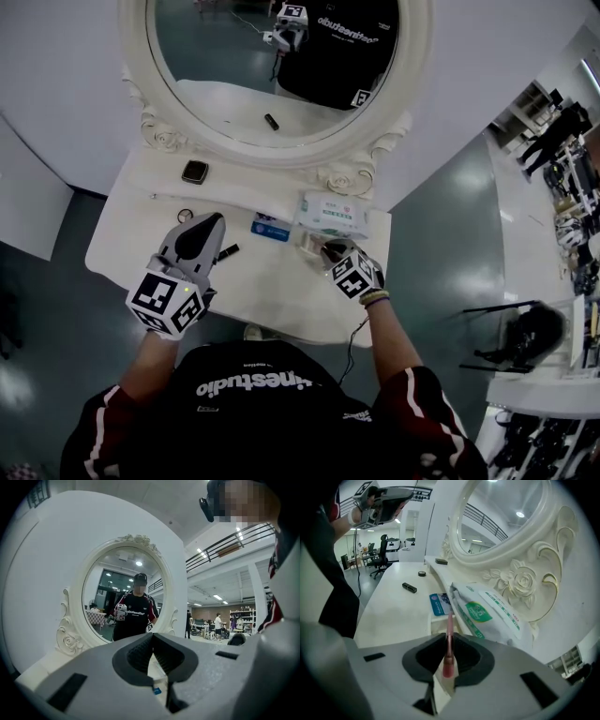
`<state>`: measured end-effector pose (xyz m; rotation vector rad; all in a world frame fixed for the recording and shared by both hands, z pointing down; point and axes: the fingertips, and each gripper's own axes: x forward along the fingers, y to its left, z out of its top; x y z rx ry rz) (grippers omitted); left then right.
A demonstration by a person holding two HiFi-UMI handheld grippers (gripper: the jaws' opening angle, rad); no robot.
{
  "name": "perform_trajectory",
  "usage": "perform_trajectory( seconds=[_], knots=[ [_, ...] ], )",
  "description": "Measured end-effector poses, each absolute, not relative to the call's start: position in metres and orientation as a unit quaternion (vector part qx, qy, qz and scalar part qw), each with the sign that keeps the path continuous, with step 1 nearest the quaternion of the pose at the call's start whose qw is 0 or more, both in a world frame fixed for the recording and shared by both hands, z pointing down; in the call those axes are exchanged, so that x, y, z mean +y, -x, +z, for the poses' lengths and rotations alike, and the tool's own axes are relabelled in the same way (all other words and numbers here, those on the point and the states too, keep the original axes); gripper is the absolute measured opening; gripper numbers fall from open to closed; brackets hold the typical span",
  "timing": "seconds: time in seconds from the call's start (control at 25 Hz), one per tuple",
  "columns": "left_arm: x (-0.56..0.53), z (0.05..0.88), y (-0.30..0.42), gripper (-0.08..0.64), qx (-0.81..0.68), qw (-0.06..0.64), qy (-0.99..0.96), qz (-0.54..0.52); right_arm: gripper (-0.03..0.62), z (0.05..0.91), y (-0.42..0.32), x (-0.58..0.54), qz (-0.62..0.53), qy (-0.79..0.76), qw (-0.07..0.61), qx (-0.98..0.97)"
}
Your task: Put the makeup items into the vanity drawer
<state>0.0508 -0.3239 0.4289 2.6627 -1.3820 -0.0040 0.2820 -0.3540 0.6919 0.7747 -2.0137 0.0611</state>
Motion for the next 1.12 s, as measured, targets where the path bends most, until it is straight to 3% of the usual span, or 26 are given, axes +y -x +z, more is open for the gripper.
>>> perform_trajectory(
  seconds=[0.4, 1.12],
  knots=[
    [-0.333, 0.432, -0.056, 0.005, -0.459, 0.077, -0.885, 0.002, 0.092, 0.694, -0.284, -0.358, 0.014, -0.306, 0.479, -0.823],
    [-0.324, 0.425, -0.046, 0.005, -0.428, 0.076, -0.9, -0.01, 0.091, 0.667, -0.302, -0.342, 0.036, -0.376, 0.47, -0.798]
  ],
)
